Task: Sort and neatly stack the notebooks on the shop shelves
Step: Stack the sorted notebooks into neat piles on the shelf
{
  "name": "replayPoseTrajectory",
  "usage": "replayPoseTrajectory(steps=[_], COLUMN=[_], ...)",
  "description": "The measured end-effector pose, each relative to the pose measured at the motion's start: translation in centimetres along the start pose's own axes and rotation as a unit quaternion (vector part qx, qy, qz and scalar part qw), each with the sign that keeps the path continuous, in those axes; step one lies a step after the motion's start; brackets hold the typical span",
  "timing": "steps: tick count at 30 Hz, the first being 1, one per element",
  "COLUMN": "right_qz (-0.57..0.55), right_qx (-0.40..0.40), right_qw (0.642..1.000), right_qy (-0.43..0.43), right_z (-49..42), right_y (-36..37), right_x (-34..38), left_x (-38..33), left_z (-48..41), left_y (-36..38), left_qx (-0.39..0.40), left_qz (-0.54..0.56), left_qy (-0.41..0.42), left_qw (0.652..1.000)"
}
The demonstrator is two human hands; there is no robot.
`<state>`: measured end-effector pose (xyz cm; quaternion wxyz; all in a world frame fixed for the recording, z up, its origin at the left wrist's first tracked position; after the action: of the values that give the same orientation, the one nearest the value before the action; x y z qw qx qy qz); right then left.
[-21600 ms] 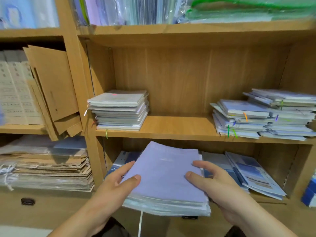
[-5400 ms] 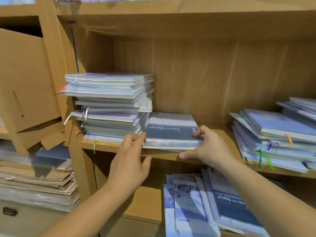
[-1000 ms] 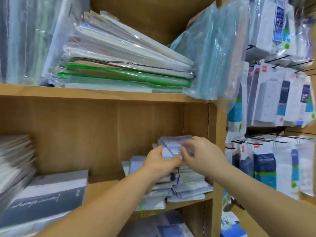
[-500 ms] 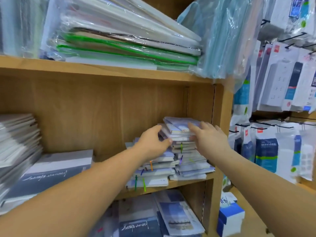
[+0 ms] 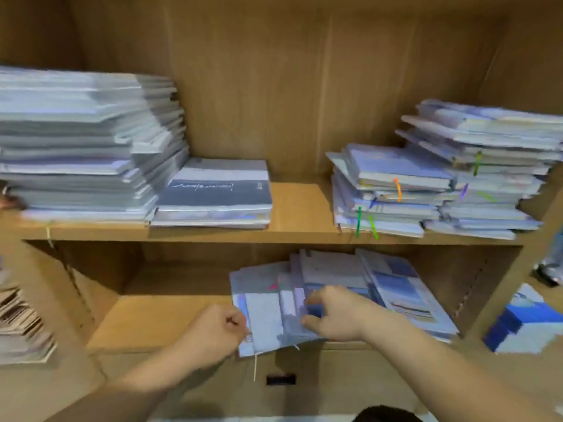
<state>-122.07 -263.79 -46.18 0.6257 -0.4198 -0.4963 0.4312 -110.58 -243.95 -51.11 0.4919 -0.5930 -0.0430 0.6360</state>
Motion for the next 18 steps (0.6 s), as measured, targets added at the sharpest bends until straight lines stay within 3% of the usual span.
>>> replayPoseTrajectory(steps=[2, 5, 7, 10, 13, 18], right_qz=[-0.032, -0.017, 0.000, -0.025, 0.006, 0.090], right_qx=[0.022, -0.011, -0.010, -0.015, -0.012, -0.024], right_qw=[0.999, 0.997, 0.996, 0.996, 0.998, 0.994], right_qy=[0.030, 0.069, 0.083, 0.082, 0.065, 0.054], right_z=[-2.5, -4.8, -5.2, -5.1, -4.8, -5.5], right_y=[3.3, 6.5, 8.3, 9.3, 9.2, 9.4], right_x=[-1.5, -3.7, -4.9, -6.7, -7.9, -7.4], left_x=[4.1, 6.6, 6.5, 6.2, 5.7, 4.7], left_z=[-2.0, -4.8, -6.3, -7.6, -8.4, -8.8], left_y=[1.4, 3.9, 5.0, 5.6, 6.2, 7.3], left_qx=[0.002, -0.006, -0.040, -0.074, -0.059, -0.059], left_qz=[0.013, 0.027, 0.047, 0.160, 0.263, 0.293], left_qy=[-0.063, -0.137, -0.132, -0.149, -0.172, -0.217], left_qw=[0.998, 0.990, 0.989, 0.973, 0.947, 0.929])
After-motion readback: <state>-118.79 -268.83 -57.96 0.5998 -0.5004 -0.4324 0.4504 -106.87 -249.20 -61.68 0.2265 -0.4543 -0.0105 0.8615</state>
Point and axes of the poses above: each hand's wrist, its own z-axis away from the middle knuckle, its own y-axis out of the palm, x = y × z, the point moved 6 cm from there along -z, towards the middle knuckle, and after that the axes turned 10 degrees about -y, right-handed, at the moved point
